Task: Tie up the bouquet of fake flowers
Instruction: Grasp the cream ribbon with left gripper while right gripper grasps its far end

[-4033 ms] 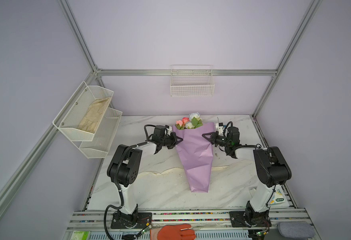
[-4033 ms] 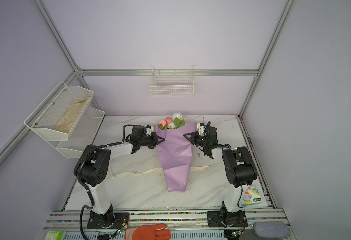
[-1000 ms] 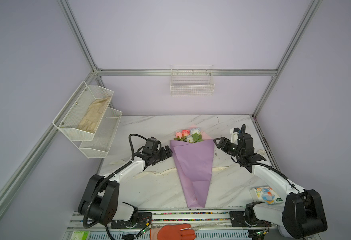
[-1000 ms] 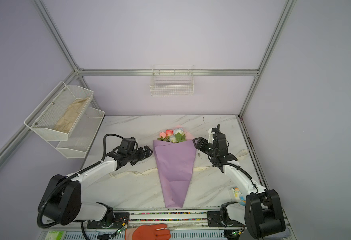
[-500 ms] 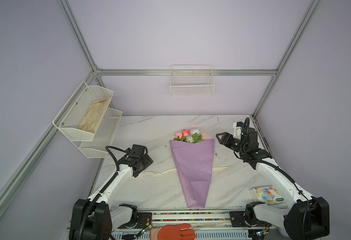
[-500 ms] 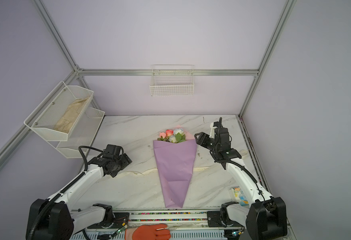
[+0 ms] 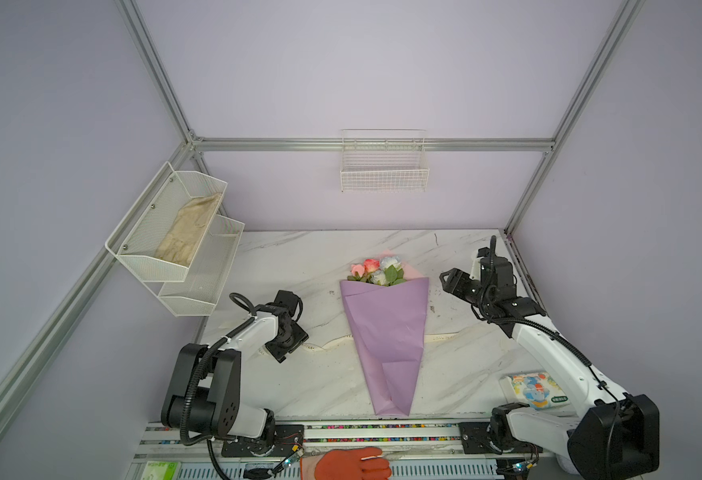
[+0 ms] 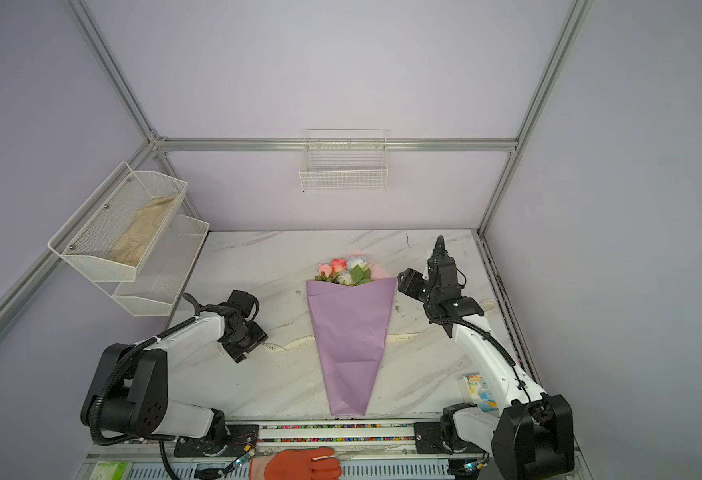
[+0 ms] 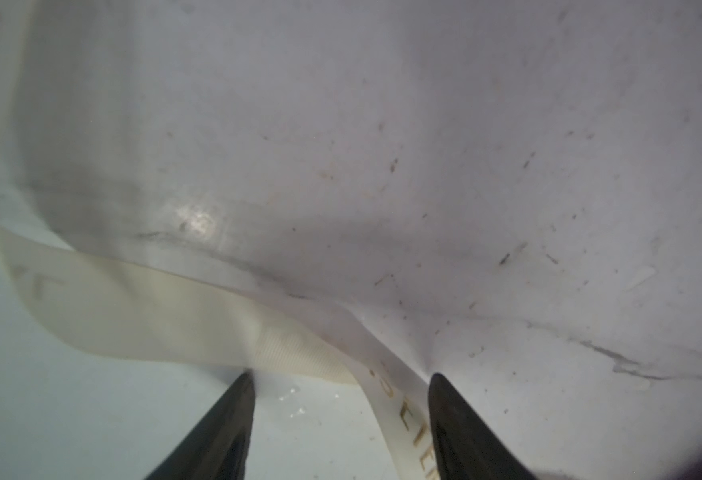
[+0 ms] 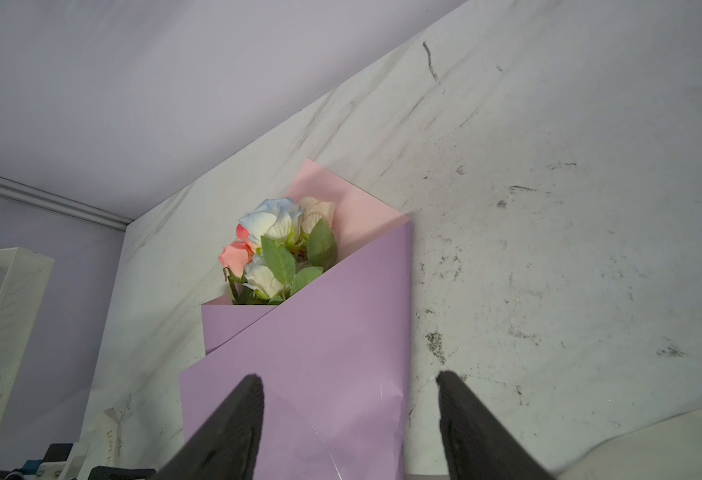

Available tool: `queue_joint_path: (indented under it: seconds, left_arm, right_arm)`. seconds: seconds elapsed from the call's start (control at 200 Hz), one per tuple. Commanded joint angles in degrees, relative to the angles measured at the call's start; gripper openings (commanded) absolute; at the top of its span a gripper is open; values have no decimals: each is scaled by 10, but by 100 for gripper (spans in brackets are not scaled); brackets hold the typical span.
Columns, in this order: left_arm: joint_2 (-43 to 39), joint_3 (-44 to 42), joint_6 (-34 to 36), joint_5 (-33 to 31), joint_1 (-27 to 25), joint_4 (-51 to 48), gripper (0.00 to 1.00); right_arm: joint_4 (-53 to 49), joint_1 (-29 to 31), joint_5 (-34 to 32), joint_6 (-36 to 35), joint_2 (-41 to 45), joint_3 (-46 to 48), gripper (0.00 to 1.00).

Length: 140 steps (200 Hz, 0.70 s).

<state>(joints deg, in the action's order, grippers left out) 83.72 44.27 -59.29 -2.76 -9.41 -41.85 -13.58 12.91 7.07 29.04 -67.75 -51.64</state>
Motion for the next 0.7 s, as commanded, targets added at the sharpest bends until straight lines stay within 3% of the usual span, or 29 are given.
queue_joint_path:
  seconds: [0.0,0.05,0.115,0.205,0.37,0.475,0.55,0.615,0.695]
  left_arm:
    - [18,42,-24,-26,4,2,64]
    - [30,43,-22,-26,5,9,64]
    - [44,46,-14,-25,7,18,63]
    - [62,51,-9,-19,8,21,54]
    - [70,53,2,-10,8,29,25]
    - [54,60,18,-3,8,36,7]
    - [37,69,36,-1,8,39,0]
    - [16,75,51,-2,8,44,0]
    - [-11,78,66,-12,8,49,0]
  right_arm:
    - [-31,2,-81,13,12,3,70]
    - [-32,1,-104,20,16,11,71]
    - [-38,1,-133,36,22,19,82]
    - [-50,-2,-169,61,34,29,97]
    - [-66,-21,-225,101,53,52,97]
    - [-64,-92,-171,105,36,72,97]
    - [-64,-169,-112,105,4,81,95]
    - [-63,-232,-67,95,-32,80,83]
    - [-63,-258,-71,88,-65,72,78]
